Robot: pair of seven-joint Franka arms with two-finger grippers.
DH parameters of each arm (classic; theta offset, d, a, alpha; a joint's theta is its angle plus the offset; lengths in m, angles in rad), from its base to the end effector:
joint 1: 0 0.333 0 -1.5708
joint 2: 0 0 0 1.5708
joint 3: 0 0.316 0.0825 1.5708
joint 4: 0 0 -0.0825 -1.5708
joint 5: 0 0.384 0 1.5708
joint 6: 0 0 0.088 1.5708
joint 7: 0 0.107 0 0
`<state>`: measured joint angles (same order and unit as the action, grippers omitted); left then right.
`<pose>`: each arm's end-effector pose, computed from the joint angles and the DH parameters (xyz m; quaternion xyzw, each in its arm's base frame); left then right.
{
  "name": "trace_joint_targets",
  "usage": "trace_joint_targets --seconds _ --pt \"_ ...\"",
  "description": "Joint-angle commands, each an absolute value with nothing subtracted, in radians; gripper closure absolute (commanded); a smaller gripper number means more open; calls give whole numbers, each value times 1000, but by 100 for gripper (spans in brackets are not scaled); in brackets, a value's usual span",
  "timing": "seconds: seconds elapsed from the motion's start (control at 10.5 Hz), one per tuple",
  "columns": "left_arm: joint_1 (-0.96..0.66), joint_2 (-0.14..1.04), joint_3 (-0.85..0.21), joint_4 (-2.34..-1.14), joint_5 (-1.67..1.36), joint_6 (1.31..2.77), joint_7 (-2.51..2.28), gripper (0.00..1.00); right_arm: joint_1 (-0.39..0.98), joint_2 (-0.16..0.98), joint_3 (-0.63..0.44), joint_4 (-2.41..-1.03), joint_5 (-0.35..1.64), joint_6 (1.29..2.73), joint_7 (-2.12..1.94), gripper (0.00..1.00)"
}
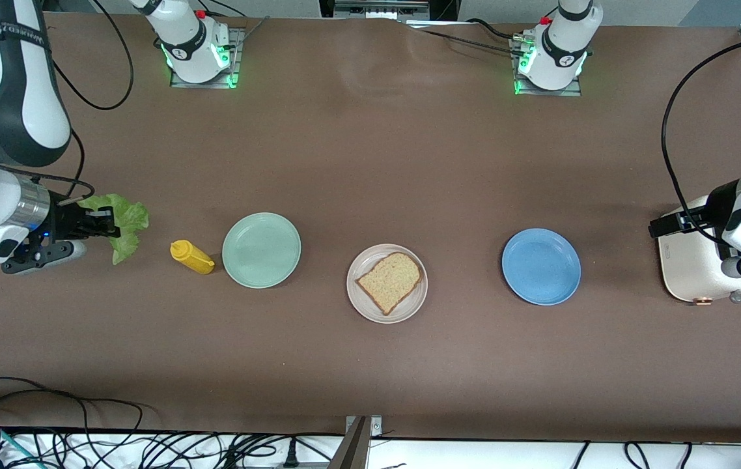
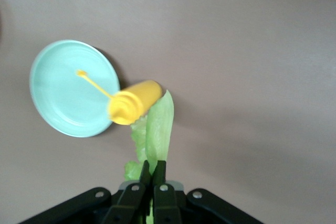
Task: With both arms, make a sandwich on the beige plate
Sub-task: 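Carry the lettuce with the right gripper over the bread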
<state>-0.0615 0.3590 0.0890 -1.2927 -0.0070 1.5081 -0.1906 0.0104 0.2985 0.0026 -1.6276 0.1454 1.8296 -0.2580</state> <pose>0.6492 0.0071 0.5333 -0.9917 -0.1069 0.0698 0.0180 0.6379 0.0199 0.4404 -0.9900 -0.1128 0.0392 0.0750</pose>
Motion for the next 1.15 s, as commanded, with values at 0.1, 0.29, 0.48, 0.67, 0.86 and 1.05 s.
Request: trace_joint_targets --seconds 0.1,0.29,0.48,0.67,0.86,1.05 --pt "-57 328 81 -1330 23 1506 -178 0 150 382 12 -1519 251 1827 -21 100" --pt "-57 330 81 -1330 25 1506 -178 0 228 463 14 -1418 290 1859 169 100" --pt "-57 330 80 -1330 23 1506 -178 0 305 607 11 -1243 389 1896 344 100" --pt "-58 330 80 -1330 23 1506 -178 0 379 694 6 -1181 393 2026 460 100" --pt "-58 330 80 -1330 25 1506 -178 0 455 829 -1 -1059 449 2150 631 100" --pt "-57 328 81 -1330 23 1506 -176 0 515 903 -17 -1020 526 2265 809 100"
